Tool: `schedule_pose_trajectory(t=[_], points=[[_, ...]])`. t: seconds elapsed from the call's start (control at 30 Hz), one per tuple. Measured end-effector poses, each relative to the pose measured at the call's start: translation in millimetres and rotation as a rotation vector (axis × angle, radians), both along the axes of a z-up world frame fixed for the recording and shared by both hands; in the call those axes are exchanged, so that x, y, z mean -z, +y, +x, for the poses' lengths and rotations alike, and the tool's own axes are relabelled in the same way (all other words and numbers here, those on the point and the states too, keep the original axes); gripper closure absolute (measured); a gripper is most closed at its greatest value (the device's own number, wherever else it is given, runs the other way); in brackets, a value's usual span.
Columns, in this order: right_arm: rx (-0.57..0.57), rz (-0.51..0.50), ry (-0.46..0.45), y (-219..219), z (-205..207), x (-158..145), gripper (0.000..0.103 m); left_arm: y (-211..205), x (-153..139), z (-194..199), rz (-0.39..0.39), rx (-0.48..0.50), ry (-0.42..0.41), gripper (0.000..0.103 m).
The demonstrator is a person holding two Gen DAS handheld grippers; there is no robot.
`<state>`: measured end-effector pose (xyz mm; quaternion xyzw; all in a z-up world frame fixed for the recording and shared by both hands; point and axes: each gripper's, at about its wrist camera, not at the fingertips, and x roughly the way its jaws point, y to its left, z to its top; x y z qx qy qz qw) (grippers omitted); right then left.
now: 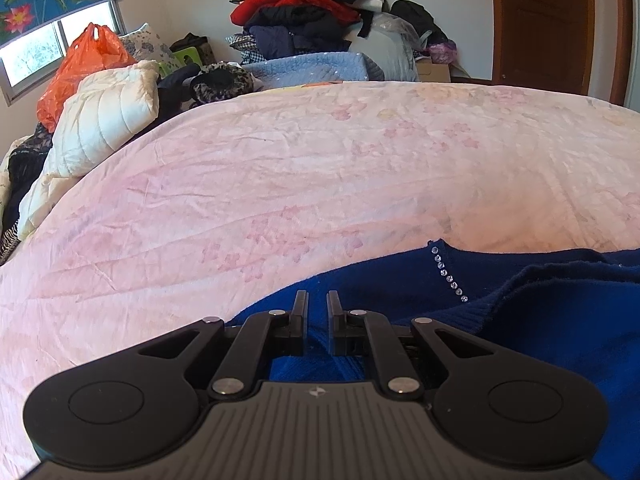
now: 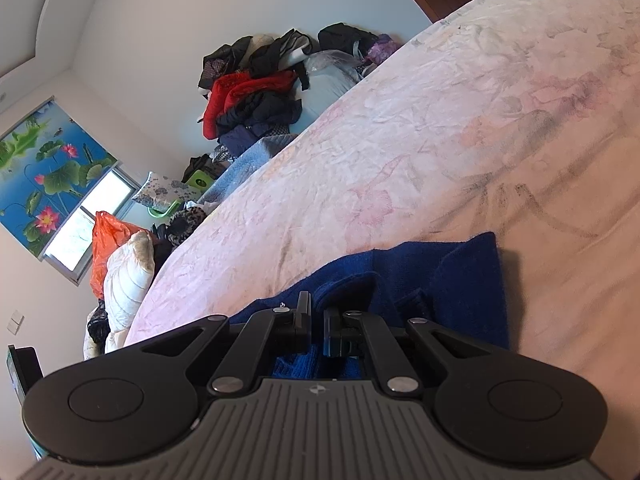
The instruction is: Fold small clothes
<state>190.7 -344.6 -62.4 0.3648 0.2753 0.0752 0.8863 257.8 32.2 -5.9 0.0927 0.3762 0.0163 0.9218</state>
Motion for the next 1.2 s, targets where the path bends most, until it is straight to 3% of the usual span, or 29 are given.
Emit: schedule_pose_trajectory(t=[0.27, 0.47, 0.6, 0.67, 0.73, 0.8, 0.83, 0.9, 1.1, 1.13, 1.2], points=[[-0.003, -0.002, 0.002, -0.7, 0.0, 0.7, 0.095, 25.7, -21.1, -3.3, -0.063, -0.038, -0.03, 0.094], [-0.004, 0.002, 0.008, -1.9, -0.2, 2.9, 0.095, 26.7, -30.5, -34.4, -0.166, 0.139, -0.045, 0.094], [-0.008, -0.005, 0.007, -1.3, -0.1, 1.5, 0.095, 22.9, -34.6, -62.9, -0.22, 0.336, -0.033, 0.093], [-0.01, -0.009, 0.007, -1.2, 0.4, 1.1, 0.095, 16.3, -35.7, -79.5, -0.177, 0.422, -0.071, 0.092], [-0.012, -0.011, 0.008, -1.6, 0.9, 1.5, 0.095, 7.1, -35.1, -93.4, -0.099, 0.489, -0.144, 0.076], [-0.011, -0.009, 0.01, -1.4, 0.7, 2.2, 0.095, -1.6, -32.3, -103.0, -0.025, 0.541, -0.228, 0.022], [-0.011, -0.008, 0.009, -1.3, 0.3, 2.1, 0.095, -4.5, -30.7, -106.0, -0.001, 0.562, -0.266, 0.015], [-0.011, -0.011, 0.01, -1.4, 0.3, 2.1, 0.095, -13.9, -27.3, -104.4, 0.05, 0.599, -0.28, 0.013], [-0.012, -0.01, 0.008, -1.0, -0.6, 1.7, 0.095, -39.2, -1.1, -68.7, 0.186, 0.592, -0.188, 0.016], [-0.014, -0.011, 0.008, -0.9, -0.8, 1.7, 0.095, -41.6, 3.6, -63.6, 0.207, 0.585, -0.185, 0.019], [-0.017, -0.014, 0.01, -0.5, -1.0, 1.3, 0.095, -43.6, 12.2, -54.0, 0.236, 0.567, -0.163, 0.043]])
